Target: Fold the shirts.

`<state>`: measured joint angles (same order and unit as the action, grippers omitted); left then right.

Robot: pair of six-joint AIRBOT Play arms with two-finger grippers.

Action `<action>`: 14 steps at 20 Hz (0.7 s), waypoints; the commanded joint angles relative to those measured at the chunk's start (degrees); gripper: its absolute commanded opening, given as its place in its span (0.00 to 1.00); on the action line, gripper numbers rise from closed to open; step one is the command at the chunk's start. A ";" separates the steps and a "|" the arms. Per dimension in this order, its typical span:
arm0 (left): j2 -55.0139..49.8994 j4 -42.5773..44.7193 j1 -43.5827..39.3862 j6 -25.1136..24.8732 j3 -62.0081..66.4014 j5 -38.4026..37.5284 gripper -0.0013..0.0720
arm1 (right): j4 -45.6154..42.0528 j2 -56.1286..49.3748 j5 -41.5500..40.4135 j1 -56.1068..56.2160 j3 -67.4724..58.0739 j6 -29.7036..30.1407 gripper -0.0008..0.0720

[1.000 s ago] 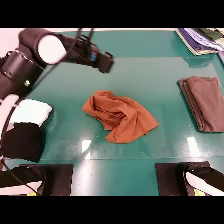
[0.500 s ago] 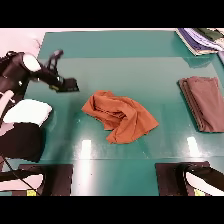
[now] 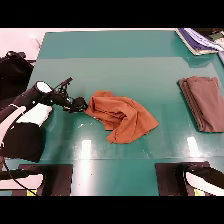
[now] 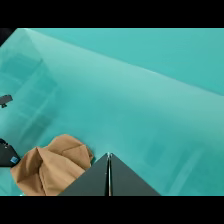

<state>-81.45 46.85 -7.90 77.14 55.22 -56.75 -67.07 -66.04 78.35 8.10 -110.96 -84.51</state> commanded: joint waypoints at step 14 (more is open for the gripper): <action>-0.81 2.67 -0.76 -1.11 14.71 -3.08 0.05 | 4.79 10.93 4.83 -29.66 65.85 1.11 0.75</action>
<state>-82.24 48.31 -8.62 76.05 68.34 -59.31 -66.52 -57.76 87.44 -14.31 -66.61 -85.38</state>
